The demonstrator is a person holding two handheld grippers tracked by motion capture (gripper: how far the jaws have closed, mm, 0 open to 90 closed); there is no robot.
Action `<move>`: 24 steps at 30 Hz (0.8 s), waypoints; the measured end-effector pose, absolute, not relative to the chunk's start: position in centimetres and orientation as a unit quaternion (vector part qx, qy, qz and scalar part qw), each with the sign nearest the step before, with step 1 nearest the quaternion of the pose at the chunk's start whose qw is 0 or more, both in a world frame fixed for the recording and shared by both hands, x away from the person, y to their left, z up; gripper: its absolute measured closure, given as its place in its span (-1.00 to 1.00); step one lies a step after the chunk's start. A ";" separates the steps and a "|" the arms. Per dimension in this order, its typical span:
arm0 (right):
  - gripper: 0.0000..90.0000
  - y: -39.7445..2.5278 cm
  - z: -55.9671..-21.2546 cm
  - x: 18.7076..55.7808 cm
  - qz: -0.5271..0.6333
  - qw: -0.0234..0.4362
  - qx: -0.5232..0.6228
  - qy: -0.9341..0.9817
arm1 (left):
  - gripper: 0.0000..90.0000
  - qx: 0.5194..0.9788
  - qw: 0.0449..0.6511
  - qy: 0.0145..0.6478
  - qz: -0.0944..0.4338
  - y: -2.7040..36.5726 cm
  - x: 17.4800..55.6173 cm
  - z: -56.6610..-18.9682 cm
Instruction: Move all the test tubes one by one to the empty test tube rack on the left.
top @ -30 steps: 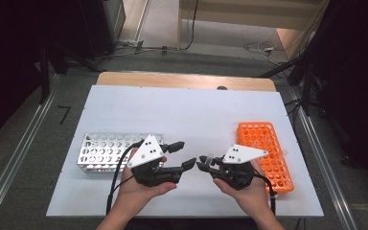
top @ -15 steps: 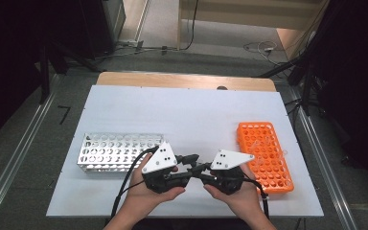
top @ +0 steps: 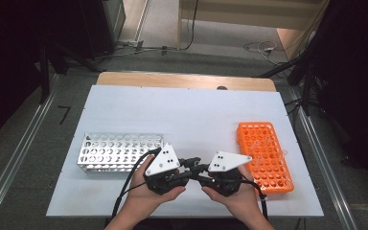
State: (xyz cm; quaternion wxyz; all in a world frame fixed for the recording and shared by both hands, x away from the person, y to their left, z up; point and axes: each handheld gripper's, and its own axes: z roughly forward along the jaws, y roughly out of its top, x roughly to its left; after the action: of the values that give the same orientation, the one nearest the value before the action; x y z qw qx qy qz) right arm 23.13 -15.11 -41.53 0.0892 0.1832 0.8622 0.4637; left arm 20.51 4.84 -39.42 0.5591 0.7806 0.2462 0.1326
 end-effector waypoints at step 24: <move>-1.00 -17.3 -41.4 23.6 0.499 0.090 0.221 0.833 | 0.70 0.757 0.571 0.272 0.164 6.9 21.5 -38.0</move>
State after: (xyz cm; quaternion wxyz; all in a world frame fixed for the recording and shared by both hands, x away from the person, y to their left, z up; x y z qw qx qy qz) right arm 23.55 -17.26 -41.35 0.0897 0.2207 0.8331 0.4992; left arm 21.52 6.90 -38.04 0.5707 0.7572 0.2723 0.1636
